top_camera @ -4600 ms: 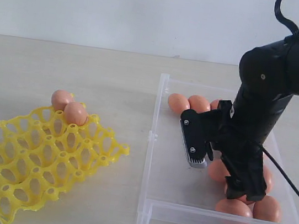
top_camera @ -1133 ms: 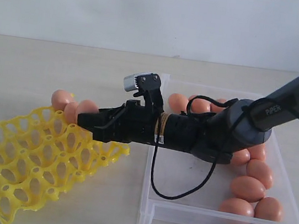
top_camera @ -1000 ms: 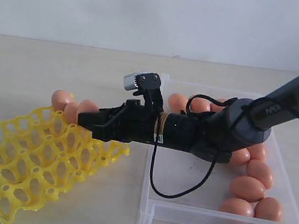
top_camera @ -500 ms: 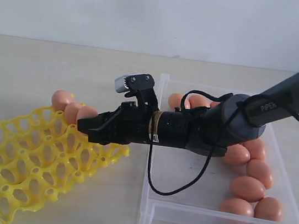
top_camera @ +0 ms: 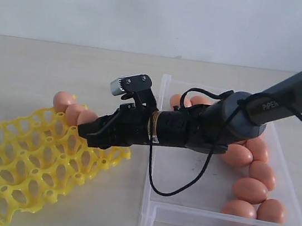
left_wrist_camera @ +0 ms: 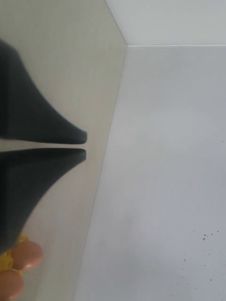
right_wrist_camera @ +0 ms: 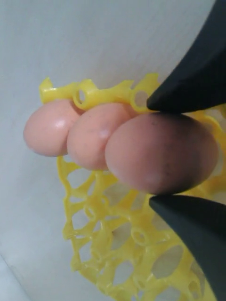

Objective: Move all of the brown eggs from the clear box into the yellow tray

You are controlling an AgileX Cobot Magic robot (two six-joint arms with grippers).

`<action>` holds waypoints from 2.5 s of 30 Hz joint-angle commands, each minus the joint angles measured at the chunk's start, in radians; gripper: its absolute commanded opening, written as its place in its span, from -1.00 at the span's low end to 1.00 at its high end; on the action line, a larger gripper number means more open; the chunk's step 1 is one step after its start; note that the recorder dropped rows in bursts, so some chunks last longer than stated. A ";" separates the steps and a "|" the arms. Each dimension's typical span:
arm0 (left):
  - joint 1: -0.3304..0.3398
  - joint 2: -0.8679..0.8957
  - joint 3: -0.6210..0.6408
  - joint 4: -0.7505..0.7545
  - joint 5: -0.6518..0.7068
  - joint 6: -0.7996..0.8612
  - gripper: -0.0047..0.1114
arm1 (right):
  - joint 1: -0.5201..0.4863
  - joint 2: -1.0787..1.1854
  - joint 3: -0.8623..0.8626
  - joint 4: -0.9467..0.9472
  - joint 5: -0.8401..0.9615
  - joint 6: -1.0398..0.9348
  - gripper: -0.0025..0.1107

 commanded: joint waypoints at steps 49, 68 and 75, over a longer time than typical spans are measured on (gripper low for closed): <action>0.002 -0.002 -0.001 -0.009 -0.011 -0.009 -0.85 | -0.002 -0.520 0.000 0.243 1.295 -0.391 -0.95; 0.002 -0.002 -0.001 -0.009 -0.013 -0.009 -0.85 | -0.002 -0.520 0.000 0.247 1.274 -0.386 -0.96; 0.002 -0.002 -0.001 -0.009 -0.011 -0.009 -0.85 | -0.002 -0.520 0.000 0.247 1.274 -0.386 -0.96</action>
